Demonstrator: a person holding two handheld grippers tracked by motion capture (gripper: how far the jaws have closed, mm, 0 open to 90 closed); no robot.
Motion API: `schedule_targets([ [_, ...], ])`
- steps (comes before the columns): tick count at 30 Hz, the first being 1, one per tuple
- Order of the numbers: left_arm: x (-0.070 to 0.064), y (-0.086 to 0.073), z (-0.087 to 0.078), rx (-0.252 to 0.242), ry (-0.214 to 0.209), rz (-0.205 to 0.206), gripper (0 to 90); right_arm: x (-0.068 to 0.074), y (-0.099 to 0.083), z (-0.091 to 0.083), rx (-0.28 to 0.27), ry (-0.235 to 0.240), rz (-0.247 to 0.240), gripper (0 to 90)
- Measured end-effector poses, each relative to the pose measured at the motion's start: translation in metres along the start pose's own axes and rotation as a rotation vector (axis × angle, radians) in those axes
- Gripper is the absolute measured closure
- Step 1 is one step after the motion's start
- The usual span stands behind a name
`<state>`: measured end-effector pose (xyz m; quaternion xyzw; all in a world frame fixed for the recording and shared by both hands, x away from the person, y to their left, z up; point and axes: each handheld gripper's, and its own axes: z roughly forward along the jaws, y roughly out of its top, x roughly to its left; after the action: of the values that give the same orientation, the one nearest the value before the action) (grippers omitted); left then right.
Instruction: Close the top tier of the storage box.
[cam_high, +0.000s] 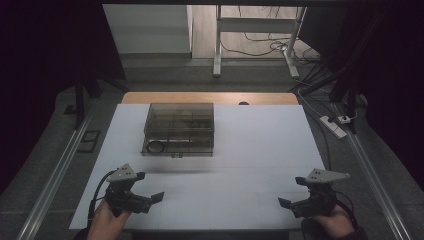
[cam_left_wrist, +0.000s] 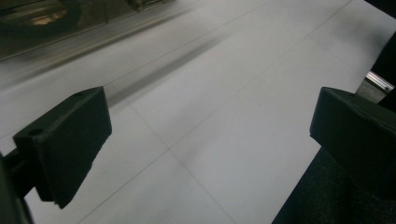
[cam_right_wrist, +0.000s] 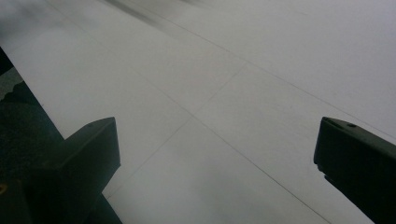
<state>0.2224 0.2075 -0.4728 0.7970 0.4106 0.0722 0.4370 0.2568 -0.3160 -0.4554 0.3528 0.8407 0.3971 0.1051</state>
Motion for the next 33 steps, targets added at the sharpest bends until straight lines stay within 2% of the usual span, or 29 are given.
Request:
schedule_targets([
  [8,0.0,0.006,0.009,-0.003,-0.026,0.032,0.0,0.0,0.0,0.0,0.001,0.001,-0.001,0.2],
  [15,0.001,0.012,0.018,-0.003,-0.006,0.056,0.0,0.0,0.0,0.0,0.001,0.002,0.0,0.2],
  [33,0.006,0.03,0.044,0.012,-0.042,0.083,0.0,0.0,0.0,0.0,0.003,0.004,0.002,0.2],
])
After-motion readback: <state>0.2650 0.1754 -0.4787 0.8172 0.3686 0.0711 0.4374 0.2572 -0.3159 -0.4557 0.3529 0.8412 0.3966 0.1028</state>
